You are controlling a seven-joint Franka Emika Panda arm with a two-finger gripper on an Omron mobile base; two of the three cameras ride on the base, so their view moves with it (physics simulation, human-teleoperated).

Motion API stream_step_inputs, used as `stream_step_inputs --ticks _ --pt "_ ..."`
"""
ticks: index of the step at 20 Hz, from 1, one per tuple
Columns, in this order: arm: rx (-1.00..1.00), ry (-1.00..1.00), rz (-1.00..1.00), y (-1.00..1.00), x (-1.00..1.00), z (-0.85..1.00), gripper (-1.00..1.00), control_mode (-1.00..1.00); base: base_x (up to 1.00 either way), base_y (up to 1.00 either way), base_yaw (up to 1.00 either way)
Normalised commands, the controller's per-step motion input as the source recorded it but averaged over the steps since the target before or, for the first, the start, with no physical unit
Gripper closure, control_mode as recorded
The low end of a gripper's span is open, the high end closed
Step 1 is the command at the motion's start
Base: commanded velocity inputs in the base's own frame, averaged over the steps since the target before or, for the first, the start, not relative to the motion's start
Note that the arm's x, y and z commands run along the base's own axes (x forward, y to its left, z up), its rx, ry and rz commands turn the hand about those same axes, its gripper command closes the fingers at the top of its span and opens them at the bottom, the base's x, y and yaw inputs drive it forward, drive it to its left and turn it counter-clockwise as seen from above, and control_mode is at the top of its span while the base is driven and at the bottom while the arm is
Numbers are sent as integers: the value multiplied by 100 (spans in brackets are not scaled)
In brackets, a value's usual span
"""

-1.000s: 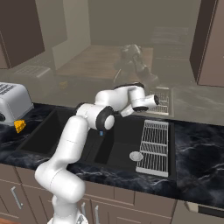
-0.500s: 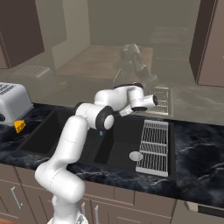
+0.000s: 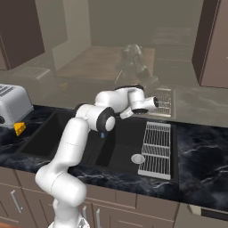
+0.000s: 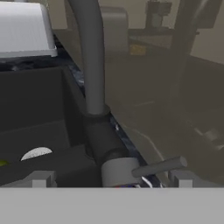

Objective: Turn on the sink faucet. Then move the lime from the counter to the sink. Turn off the sink. Move the vegetable from the sink to the pot next to the stove. Finally move the pot to the front left burner.

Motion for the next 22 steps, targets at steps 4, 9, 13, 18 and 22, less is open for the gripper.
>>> stream_step_inputs --ticks 4,9,13,18,22 --pt "0 0 13 52 1 -1 -100 -100 0 0 0" --pt "0 0 16 59 0 0 -100 -100 0 0 0" --pt "0 -1 14 65 0 0 -100 -100 0 0 0" --pt "0 -1 14 71 0 0 -100 -100 0 0 0" --pt "0 -1 14 76 0 0 -100 -100 0 0 0"
